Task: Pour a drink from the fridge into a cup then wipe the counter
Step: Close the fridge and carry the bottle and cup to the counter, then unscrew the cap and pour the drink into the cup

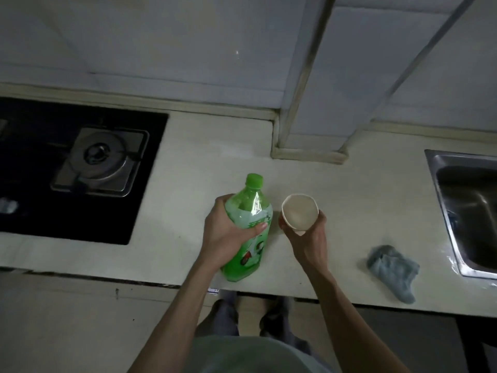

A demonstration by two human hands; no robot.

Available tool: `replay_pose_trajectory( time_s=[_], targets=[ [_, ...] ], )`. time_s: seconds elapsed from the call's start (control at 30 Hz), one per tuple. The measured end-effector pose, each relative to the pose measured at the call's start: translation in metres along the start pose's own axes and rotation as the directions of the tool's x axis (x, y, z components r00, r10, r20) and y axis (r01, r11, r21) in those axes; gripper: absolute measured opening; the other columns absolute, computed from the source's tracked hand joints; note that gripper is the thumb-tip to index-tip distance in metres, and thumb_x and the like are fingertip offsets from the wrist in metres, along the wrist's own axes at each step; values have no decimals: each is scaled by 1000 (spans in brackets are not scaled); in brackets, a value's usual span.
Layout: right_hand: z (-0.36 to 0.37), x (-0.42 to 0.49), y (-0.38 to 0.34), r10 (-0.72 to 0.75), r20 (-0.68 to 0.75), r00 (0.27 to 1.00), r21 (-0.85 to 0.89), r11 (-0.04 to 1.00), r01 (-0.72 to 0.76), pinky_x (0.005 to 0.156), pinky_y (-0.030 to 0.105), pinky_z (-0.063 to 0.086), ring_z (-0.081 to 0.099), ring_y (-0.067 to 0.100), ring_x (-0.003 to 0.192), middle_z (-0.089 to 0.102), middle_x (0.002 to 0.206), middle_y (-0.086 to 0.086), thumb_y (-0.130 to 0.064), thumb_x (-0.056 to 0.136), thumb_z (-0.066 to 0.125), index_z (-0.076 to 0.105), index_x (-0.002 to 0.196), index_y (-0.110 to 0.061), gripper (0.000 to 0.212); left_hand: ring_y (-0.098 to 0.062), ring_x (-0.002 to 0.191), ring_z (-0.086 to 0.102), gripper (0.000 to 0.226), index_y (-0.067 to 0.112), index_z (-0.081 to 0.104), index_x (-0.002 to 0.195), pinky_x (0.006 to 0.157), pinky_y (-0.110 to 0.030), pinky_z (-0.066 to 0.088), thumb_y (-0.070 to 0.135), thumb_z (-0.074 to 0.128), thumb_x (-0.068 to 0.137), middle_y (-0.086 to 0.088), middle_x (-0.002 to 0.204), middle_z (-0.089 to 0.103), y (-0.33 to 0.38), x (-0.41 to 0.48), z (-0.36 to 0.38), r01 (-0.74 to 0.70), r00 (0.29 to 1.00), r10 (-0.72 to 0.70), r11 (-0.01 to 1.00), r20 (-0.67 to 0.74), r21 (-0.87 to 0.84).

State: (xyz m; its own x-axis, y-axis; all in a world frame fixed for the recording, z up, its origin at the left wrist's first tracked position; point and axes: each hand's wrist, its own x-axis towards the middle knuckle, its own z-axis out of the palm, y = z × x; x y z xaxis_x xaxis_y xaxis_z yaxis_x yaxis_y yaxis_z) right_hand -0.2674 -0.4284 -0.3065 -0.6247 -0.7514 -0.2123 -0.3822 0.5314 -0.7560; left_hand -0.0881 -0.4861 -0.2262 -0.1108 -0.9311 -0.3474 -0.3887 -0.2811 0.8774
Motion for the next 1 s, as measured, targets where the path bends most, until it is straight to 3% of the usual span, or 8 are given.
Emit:
replay_pose_trajectory(
  time_s=[0.17, 0.23, 0.33, 0.4, 0.47, 0.57, 0.77, 1.0],
  targets=[
    [-26, 11, 0, -57, 159, 986, -89, 993, 72, 107, 39, 34, 34, 34, 135, 33, 147, 19, -1, 74, 75, 21, 148, -1, 92, -2, 100, 61, 80, 25, 51, 122, 83, -23, 53, 30, 94, 55, 12, 111, 63, 11, -6, 17, -9, 998, 10, 1000, -55, 17],
    [-43, 13, -11, -107, 101, 989, -112, 987, 119, 108, 40, 32, 34, 32, 132, 37, 142, 17, -1, 74, 70, 33, 142, -3, 77, 0, 100, 60, 79, 27, 50, 120, 81, -21, 52, 29, 94, 55, 14, 110, 62, 15, -8, 22, -16, 998, 18, 999, -64, 29],
    [-64, 20, -38, -211, -81, 974, -124, 972, 200, 93, 39, 45, 48, 26, 111, 52, 120, 11, -11, 80, 66, 56, 115, -9, 36, 3, 99, 58, 78, 31, 49, 118, 76, -14, 48, 28, 94, 55, 18, 108, 60, 24, -10, 26, -39, 998, 41, 998, -55, 39],
    [-77, 27, -65, -202, -59, 978, -56, 979, 198, 71, 31, 49, 61, 20, 86, 65, 99, 8, -24, 90, 59, 62, 97, -10, 16, 6, 99, 56, 77, 33, 48, 117, 74, -10, 45, 27, 94, 55, 21, 106, 59, 29, -11, 27, -60, 997, 62, 996, -41, 59],
    [-86, 31, -95, -233, 46, 971, -43, 971, 235, 54, 25, 40, 62, 18, 62, 68, 74, 6, -39, 96, 50, 62, 77, -8, 38, 8, 98, 55, 77, 37, 47, 116, 74, -11, 45, 30, 94, 54, 23, 105, 58, 35, -12, 27, -86, 996, 88, 992, -22, 93],
    [-92, 28, -130, -347, 147, 926, -168, 914, 369, 47, 23, 26, 41, 14, 44, 48, 50, 0, -56, 97, 38, 44, 52, -13, 62, 10, 98, 55, 78, 38, 48, 116, 76, -13, 46, 35, 94, 53, 22, 107, 60, 43, -13, 26, -127, 992, 125, 982, 19, 139],
    [-100, 29, -146, -411, 219, 885, -465, 753, 465, 52, 25, 31, 42, 16, 43, 40, 45, -1, -72, 89, 31, 47, 50, -13, 72, 12, 94, 54, 80, 37, 48, 117, 72, -10, 44, 39, 93, 51, 26, 103, 58, 61, -17, 9, -247, 965, 210, 929, 157, 275],
    [-89, 13, -161, -510, 231, 828, -537, 643, 546, 50, 23, 28, 32, 14, 40, 31, 44, -3, -62, 94, 33, 32, 48, -16, 65, 16, 88, 55, 79, 37, 47, 117, 65, -5, 45, 43, 91, 51, 26, 101, 58, 73, -18, -12, -286, 945, 218, 913, 246, 290]
  ],
)
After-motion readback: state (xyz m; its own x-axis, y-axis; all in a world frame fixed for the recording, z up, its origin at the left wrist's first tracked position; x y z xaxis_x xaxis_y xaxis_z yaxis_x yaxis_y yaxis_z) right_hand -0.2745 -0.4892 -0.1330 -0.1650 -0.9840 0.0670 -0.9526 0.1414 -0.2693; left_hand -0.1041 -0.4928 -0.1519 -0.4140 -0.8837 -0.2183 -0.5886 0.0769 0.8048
